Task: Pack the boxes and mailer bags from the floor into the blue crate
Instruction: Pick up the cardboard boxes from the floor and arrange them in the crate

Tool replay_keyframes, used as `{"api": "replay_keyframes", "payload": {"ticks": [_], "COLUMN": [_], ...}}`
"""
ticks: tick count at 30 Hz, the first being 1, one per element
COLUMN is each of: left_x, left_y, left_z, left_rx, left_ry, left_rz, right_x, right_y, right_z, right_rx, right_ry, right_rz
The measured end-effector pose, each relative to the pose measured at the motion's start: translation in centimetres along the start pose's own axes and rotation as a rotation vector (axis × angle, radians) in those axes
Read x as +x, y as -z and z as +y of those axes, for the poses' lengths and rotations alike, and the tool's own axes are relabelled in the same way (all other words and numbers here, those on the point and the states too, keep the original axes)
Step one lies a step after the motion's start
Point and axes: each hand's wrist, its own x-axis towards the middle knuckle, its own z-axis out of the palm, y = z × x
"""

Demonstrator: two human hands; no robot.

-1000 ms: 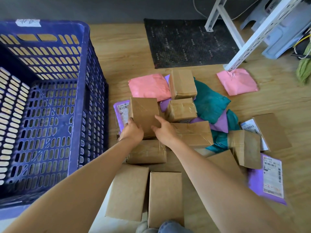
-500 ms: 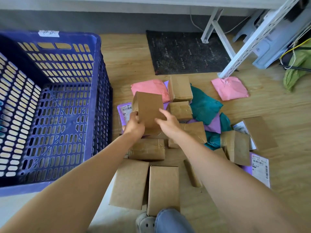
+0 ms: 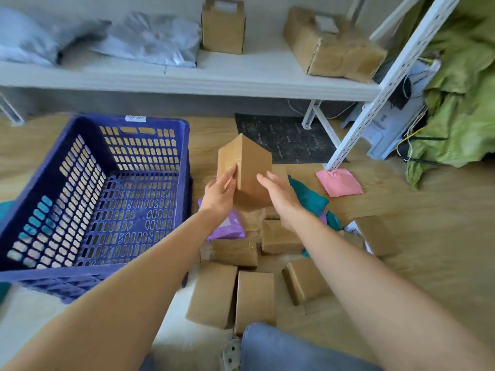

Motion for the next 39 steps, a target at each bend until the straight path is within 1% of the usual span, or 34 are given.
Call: {"api": "replay_keyframes", "payload": {"ticks": [4,7,10,13,16,20,23,29,35,39], "left_x": [-4.3,-7.3,-9.7,-11.7,-13.6,-15.7,-16.4,-16.3,-14.6,-12.4], "left_y": [2.9,5.3,8.0,10.6,12.9,16.2,18.6,21.8,23.7,23.9], "left_z": [4.0,5.7,6.7,7.1,7.2,6.6,5.7,4.6,2.3,0.3], "left_rx": [0.011,-0.002,-0.032,-0.058,-0.143,-0.347,-0.416,-0.4,-0.385,-0.377], "left_ry": [-0.076,-0.114,-0.076,-0.013,-0.012,0.018,0.015,0.008,0.039,0.106], "left_rz": [0.021,0.085,0.155,0.193,0.191,0.17,0.155,0.183,0.172,0.174], "right_x": [-3.7,-6.4,-8.7,-11.2,-13.7,-16.2,-16.5,-15.7,-13.1,-10.3], "right_y": [0.2,-0.2,-1.1,-2.4,-3.9,-6.6,-8.8,-11.9,-15.2,-17.7], "right_z": [-3.1,-5.1,-6.7,-8.3,-9.9,-11.9,-13.0,-14.5,-14.0,-13.1], "right_rx": [0.048,0.088,0.035,0.039,0.08,0.08,0.075,0.086,0.116,0.141], "right_ry": [0.063,0.11,0.163,0.179,0.202,0.209,0.211,0.24,0.133,0.118], "right_rz": [-0.02,-0.043,-0.028,-0.064,-0.107,-0.159,-0.198,-0.327,-0.438,-0.41]}}
